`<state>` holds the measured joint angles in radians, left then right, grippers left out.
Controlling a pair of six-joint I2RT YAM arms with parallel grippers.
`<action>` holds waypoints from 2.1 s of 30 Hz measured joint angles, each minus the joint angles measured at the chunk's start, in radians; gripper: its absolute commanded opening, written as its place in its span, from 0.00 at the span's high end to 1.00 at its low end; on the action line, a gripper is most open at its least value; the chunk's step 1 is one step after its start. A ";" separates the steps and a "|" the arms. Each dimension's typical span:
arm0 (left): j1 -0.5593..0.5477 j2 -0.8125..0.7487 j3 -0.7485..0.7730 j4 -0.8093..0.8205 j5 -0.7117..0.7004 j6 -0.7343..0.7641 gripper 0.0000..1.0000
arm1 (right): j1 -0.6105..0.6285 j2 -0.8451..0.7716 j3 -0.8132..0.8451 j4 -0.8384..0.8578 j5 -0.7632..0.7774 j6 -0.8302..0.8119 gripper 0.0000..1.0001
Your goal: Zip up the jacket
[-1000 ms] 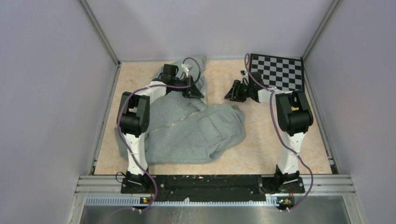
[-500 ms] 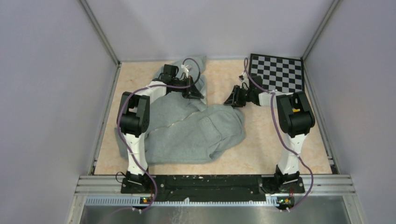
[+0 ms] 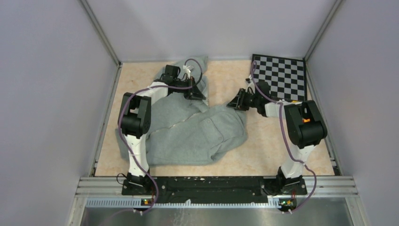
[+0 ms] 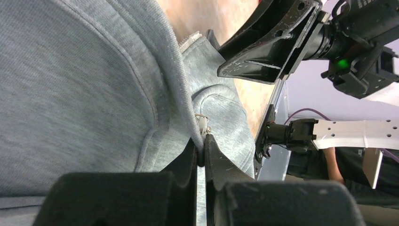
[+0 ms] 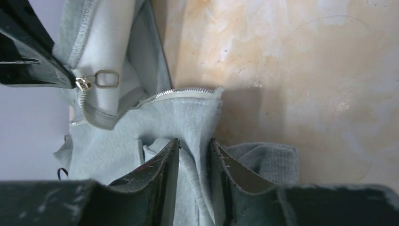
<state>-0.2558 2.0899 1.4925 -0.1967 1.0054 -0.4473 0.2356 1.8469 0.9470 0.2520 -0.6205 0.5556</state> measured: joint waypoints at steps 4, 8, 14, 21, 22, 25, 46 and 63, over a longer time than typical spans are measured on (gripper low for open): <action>0.000 0.000 0.000 0.001 0.000 -0.003 1.00 | 0.011 -0.003 -0.045 0.103 0.001 0.053 0.77; 0.000 0.000 0.000 0.002 0.000 -0.004 1.00 | 0.037 0.037 -0.024 0.152 0.005 0.076 0.85; -0.001 0.000 0.000 0.002 0.001 -0.007 1.00 | 0.063 0.058 0.023 0.131 0.078 0.033 1.00; -0.001 -0.001 -0.003 0.043 0.048 -0.031 1.00 | 0.063 0.035 -0.003 0.223 0.019 -0.135 1.00; -0.001 -0.002 -0.003 0.051 0.059 -0.032 1.00 | 0.063 0.027 -0.005 0.231 -0.023 -0.163 1.00; -0.001 -0.021 -0.003 0.048 0.076 0.007 1.00 | 0.063 0.005 -0.004 0.242 -0.136 -0.233 1.00; -0.028 -0.216 -0.023 -0.159 0.152 0.653 1.00 | 0.066 -0.093 -0.048 0.412 -0.325 -0.307 0.97; -0.027 -0.216 -0.025 -0.179 0.210 0.731 1.00 | 0.083 -0.092 -0.051 0.564 -0.197 -0.226 1.00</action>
<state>-0.2832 1.8740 1.4673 -0.3752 1.2152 0.2832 0.3187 1.7554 0.8963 0.8158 -0.8177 0.3294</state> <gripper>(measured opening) 0.055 0.013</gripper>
